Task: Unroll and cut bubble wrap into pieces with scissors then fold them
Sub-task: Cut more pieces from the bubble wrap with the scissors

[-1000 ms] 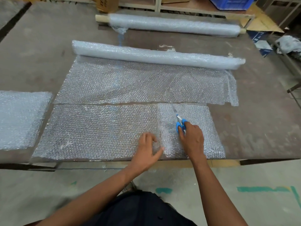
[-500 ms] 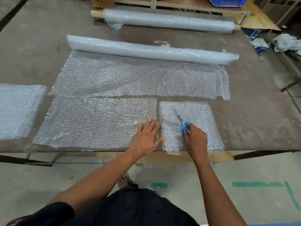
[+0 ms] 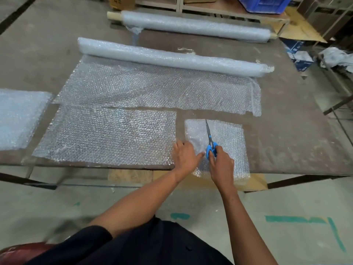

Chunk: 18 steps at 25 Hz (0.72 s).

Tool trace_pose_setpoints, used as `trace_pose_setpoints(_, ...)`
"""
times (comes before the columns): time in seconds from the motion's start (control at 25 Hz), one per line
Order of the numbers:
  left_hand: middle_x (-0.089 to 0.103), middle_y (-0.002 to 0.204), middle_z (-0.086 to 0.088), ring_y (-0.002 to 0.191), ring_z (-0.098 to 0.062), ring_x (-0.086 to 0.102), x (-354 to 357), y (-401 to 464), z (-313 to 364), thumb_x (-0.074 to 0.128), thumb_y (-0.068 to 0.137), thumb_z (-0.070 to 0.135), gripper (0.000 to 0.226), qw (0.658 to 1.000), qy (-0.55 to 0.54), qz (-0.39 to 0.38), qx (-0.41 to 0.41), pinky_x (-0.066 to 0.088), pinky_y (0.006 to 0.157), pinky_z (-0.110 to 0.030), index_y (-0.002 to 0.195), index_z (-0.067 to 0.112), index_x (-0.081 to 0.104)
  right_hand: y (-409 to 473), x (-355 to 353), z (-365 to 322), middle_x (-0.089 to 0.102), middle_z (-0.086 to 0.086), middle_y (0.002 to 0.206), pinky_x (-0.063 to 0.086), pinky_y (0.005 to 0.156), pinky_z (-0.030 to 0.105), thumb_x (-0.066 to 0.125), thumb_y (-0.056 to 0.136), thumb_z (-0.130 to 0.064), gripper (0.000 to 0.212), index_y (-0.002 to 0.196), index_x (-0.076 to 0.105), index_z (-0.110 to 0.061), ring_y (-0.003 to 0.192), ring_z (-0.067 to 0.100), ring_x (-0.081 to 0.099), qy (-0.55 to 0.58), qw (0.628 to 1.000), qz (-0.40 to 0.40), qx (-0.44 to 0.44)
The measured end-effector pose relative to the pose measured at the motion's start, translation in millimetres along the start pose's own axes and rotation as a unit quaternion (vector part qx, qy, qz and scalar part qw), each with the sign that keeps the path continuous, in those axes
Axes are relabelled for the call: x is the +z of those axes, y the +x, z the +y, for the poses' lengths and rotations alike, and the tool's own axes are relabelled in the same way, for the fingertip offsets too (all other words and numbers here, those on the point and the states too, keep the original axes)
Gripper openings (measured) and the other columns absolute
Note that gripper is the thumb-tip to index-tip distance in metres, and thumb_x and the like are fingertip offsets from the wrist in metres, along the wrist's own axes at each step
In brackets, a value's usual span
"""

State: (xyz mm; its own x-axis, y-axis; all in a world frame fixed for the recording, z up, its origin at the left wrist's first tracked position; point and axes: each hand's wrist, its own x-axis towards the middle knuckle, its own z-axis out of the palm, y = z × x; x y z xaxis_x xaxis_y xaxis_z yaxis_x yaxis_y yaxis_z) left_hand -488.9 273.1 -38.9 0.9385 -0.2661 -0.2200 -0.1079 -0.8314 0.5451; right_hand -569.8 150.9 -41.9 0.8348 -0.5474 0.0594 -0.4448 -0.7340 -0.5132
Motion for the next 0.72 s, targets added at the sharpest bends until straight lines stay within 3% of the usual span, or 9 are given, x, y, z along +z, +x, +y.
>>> trace_pose_setpoints(0.12, 0.055, 0.106, 0.003, 0.1, -0.019, 0.059, -11.7, 6.5, 18.0, 0.091, 0.078, 0.051, 0.072, 0.972, -0.219, -0.048, -0.066, 0.046, 0.075, -0.029, 0.124, 0.014, 0.05, -4.1, -4.5, 0.4, 0.067, -0.003, 0.092, 0.046, 0.091, 0.048, 0.049, 0.112, -0.038, 0.028, 0.126, 0.058, -0.016, 0.085, 0.026, 0.066, 0.026, 1.0, -0.006, 0.007)
trace_pose_setpoints(0.2, 0.059, 0.105, 0.004, 0.101, -0.019, 0.061, -18.8, 7.4, 22.1, 0.097, 0.072, 0.043, 0.078, 0.932, -0.332, -0.104, -0.098, 0.047, 0.073, -0.026, 0.124, 0.011, 0.048, -6.6, -7.3, -4.4, 0.066, -0.003, 0.091, 0.051, 0.091, 0.055, 0.048, 0.112, -0.039, 0.026, 0.121, 0.057, -0.017, 0.079, 0.024, 0.064, 0.067, 0.997, 0.021, 0.019)
trace_pose_setpoints(0.32, 0.061, 0.131, 0.001, 0.131, -0.02, 0.052, -38.4, 10.1, 14.8, 0.093, 0.078, 0.03, 0.068, 0.831, -0.496, -0.214, -0.129, 0.042, 0.107, -0.038, 0.132, 0.006, 0.059, -6.7, -7.1, -25.8, 0.068, -0.005, 0.093, 0.054, 0.087, 0.06, 0.046, 0.112, -0.045, 0.025, 0.114, 0.055, -0.022, 0.08, 0.024, 0.065, 0.13, 0.989, 0.06, 0.03)
trace_pose_setpoints(0.4, 0.053, 0.145, 0.003, 0.142, -0.022, 0.04, -64.2, 12.1, 2.2, 0.086, 0.085, 0.026, 0.066, 0.799, -0.537, -0.239, -0.129, 0.031, 0.121, -0.049, 0.14, 0.008, 0.054, -7.9, -1.7, -49.0, 0.066, -0.008, 0.093, 0.052, 0.09, 0.062, 0.043, 0.111, -0.05, 0.027, 0.116, 0.054, -0.025, 0.081, 0.02, 0.065, 0.148, 0.985, 0.083, 0.024)
trace_pose_setpoints(0.52, 0.05, 0.143, -0.002, 0.134, -0.023, 0.042, -101.7, 21.5, -34.2, 0.078, 0.092, 0.018, 0.058, 0.789, -0.548, -0.241, -0.135, 0.032, 0.118, -0.042, 0.14, 0.007, 0.047, -15.3, 18.2, -94.9, 0.066, -0.008, 0.088, 0.045, 0.098, 0.062, 0.037, 0.11, -0.053, 0.037, 0.123, 0.056, -0.025, 0.082, 0.019, 0.065, 0.078, 0.99, 0.115, 0.019)
trace_pose_setpoints(0.64, 0.035, 0.161, -0.009, 0.147, -0.031, 0.035, -126.9, 37.8, -88.1, 0.08, 0.089, 0.017, 0.087, 0.8, -0.532, -0.233, -0.153, 0.028, 0.124, -0.049, 0.158, 0.007, 0.027, -29.9, 48.4, -146.3, 0.069, -0.004, 0.089, 0.036, 0.105, 0.059, 0.038, 0.111, -0.049, 0.036, 0.129, 0.057, -0.023, 0.086, 0.021, 0.066, 0.008, 0.994, 0.11, 0.012)
trace_pose_setpoints(0.72, 0.036, 0.167, -0.011, 0.149, -0.033, 0.038, -137.1, 53.0, -125.9, 0.091, 0.073, 0.028, 0.104, 0.825, -0.496, -0.239, -0.127, 0.032, 0.123, -0.055, 0.157, 0.013, 0.033, -37.1, 68.6, -180.3, 0.07, -0.004, 0.092, 0.033, 0.108, 0.056, 0.039, 0.111, -0.048, 0.036, 0.132, 0.055, -0.024, 0.09, 0.021, 0.066, 0.013, 0.997, 0.076, 0.0)
